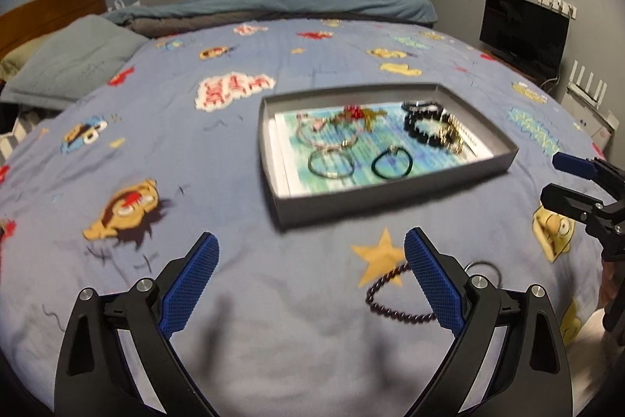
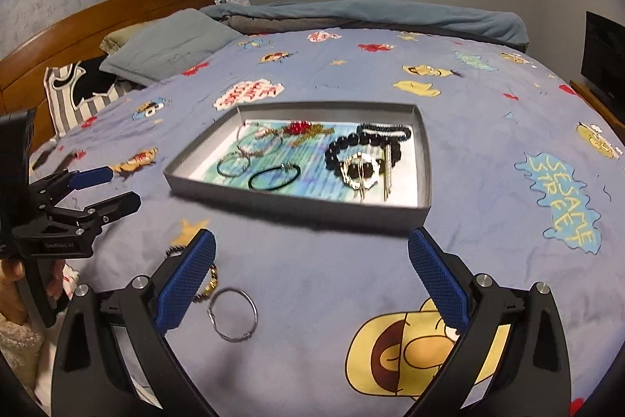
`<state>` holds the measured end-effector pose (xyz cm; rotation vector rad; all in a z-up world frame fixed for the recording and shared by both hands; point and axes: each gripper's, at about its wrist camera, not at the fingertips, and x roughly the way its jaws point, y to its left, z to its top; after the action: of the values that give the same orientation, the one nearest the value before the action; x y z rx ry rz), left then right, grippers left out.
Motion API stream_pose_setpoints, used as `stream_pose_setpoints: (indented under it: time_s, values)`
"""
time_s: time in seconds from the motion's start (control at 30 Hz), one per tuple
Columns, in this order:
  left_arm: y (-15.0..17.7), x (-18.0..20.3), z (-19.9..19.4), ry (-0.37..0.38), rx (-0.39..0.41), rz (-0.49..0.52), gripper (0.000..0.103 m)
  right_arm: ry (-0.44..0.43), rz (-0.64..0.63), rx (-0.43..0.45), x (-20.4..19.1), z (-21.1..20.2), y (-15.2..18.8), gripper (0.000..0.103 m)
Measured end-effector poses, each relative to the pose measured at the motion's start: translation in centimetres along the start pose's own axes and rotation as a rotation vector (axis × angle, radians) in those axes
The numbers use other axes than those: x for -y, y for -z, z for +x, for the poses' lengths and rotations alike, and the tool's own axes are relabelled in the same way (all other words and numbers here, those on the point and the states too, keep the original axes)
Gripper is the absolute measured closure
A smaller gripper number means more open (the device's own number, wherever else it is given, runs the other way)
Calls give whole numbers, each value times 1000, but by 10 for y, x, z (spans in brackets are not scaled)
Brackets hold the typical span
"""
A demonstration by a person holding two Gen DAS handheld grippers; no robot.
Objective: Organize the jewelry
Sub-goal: 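Move both open tools back to the dark red bracelet and silver ring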
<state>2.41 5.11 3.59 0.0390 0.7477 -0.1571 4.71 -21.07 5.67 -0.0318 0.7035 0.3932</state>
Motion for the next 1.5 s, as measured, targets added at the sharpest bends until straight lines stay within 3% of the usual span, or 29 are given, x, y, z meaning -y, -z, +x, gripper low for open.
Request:
stream_pose_setpoints:
  time_s: [0.43, 0.7, 0.77, 0.83, 0.97, 1.27, 1.4, 1.5]
  values:
    - [18, -3, 17, 18, -13, -8, 8, 28, -2, -6, 9, 25, 23, 5]
    - [26, 21, 28, 86, -60, 102, 11, -42, -68, -37, -3, 29, 32, 5]
    - [29, 26, 29, 98, -67, 125, 19, -57, -88, -45, -5, 29, 33, 5]
    - [31, 28, 33, 117, -91, 133, 40, -73, -90, -57, -5, 29, 34, 5]
    - [33, 32, 35, 129, -106, 153, 47, -118, -84, -83, -6, 32, 36, 13]
    - [38, 44, 40, 117, -128, 211, 62, -167, -170, -122, -27, 35, 46, 42]
    - [40, 48, 43, 73, -133, 243, 76, -186, -208, -138, -35, 37, 49, 48]
    - [38, 45, 44, 67, -129, 239, 84, -163, -233, -147, -41, 42, 52, 60]
